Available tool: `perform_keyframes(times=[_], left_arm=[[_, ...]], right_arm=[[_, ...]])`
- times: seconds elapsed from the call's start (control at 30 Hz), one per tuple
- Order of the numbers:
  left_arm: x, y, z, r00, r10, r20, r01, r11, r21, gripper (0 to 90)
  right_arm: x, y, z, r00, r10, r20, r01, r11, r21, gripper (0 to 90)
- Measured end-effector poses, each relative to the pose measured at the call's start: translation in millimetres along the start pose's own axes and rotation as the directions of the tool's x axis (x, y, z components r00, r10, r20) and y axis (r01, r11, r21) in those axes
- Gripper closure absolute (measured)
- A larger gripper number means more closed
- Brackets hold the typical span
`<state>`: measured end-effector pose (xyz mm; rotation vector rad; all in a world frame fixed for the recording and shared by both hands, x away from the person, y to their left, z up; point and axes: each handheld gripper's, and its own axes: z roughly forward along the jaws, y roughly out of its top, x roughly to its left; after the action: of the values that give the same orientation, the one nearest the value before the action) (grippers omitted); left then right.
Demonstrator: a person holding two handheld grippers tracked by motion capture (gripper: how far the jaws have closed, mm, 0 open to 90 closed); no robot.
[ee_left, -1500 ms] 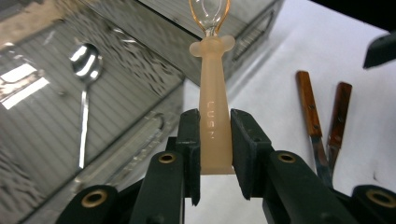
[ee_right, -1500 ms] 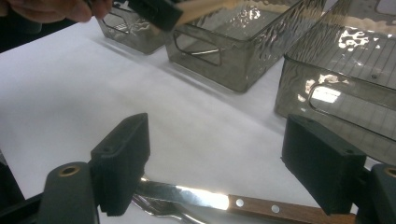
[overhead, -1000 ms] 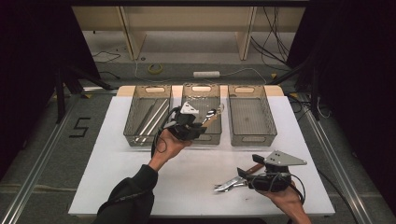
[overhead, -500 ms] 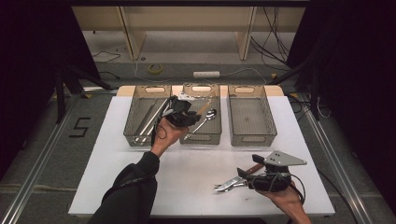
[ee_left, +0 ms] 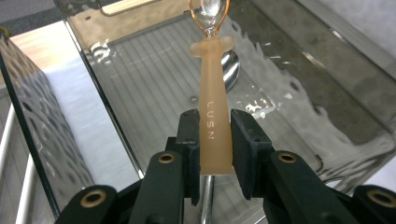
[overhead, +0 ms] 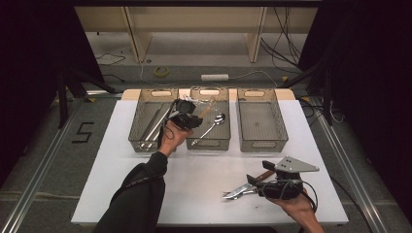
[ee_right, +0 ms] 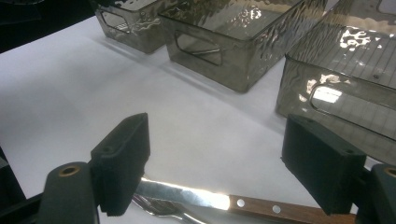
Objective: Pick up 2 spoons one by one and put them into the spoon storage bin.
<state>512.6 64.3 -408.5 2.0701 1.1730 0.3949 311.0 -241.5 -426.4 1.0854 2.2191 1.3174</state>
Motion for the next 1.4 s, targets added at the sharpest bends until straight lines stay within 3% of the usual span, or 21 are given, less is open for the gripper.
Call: perform_keyframes(times=[0.3,0.43,0.6,0.87,1.17,1.27,1.4], left_arm=[[2.0,0.5,11.5,0.9997,-0.005,-0.026,0.007,0.9985,0.055,73.0],[1.3,0.5,16.6,0.9996,-0.022,-0.017,0.023,0.9973,0.069,72.0],[-2.3,2.3,11.1,0.9992,-0.040,-0.010,0.040,0.9981,0.048,56.5],[0.5,0.0,-19.5,0.9965,-0.071,0.043,0.072,0.9973,-0.017,34.4],[9.6,-27.0,-66.3,0.9911,-0.070,0.114,0.082,0.9909,-0.106,27.2],[12.0,-36.6,-75.8,0.9874,-0.085,0.134,0.101,0.9875,-0.121,25.7],[11.2,-48.2,-85.9,0.9873,-0.066,0.144,0.086,0.9867,-0.138,24.1]], right_arm=[[0.0,-0.1,0.7,1.0000,0.001,-0.004,-0.001,1.000,0.002,24.5],[0.2,-0.1,0.6,1.0000,0.001,-0.004,-0.001,1.000,0.002,24.5],[-0.6,-0.2,0.1,1.0000,0.005,-0.004,-0.005,1.000,-0.003,24.5],[-2.3,0.2,-0.4,1.0000,0.006,0.005,-0.006,1.000,0.005,25.0],[-15.3,2.3,0.2,0.9991,0.002,0.043,-0.003,1.000,0.014,29.1],[-20.6,3.1,1.0,0.9981,0.004,0.062,-0.005,1.000,0.026,31.0],[-28.8,3.6,2.8,0.9963,0.013,0.084,-0.016,0.999,0.036,35.2]])
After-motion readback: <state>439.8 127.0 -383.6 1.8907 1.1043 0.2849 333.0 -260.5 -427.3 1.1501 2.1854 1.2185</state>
